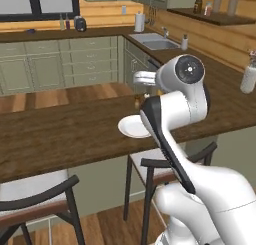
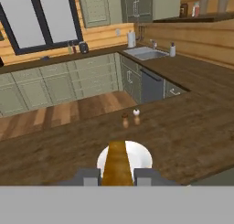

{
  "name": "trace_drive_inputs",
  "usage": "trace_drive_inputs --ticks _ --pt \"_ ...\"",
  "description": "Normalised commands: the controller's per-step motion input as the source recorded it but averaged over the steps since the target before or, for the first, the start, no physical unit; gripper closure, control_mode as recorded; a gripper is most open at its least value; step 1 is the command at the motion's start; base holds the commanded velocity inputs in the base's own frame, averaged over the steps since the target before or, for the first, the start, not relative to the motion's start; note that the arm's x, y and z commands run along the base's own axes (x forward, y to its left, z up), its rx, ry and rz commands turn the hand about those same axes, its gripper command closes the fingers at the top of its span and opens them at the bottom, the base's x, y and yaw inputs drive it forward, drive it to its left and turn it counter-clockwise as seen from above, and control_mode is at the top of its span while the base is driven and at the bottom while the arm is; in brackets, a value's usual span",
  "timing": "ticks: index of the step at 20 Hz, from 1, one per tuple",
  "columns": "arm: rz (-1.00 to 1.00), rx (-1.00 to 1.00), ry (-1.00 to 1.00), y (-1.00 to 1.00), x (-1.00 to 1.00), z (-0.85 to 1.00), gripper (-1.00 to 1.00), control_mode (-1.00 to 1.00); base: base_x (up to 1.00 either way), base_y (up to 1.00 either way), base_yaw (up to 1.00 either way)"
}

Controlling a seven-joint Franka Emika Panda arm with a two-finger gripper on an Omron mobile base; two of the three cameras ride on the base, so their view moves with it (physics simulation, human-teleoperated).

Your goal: Start the toaster. Once the lever pops up, take the bread to the plate on the dining counter.

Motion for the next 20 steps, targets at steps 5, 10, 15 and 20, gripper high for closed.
trace_drive_inputs --ticks 5,10,15,20 --pt "0.0 0.0 0.0 0.0 0.0 0.0 1.0 1.0 0.78 -0.22 0.14" --pt "0.08 0.05 0.0 -0.07 0.07 -0.03 1.0 -1.0 0.2 -0.12 0.3" --pt "0.35 0.25 0.03 -0.48 0.47 -0.26 1.0 -1.0 0.0 0.0 0.0" --pt "0.31 0.23 0.06 -0.59 0.67 -0.54 1.0 -1.0 0.0 0.0 0.0"
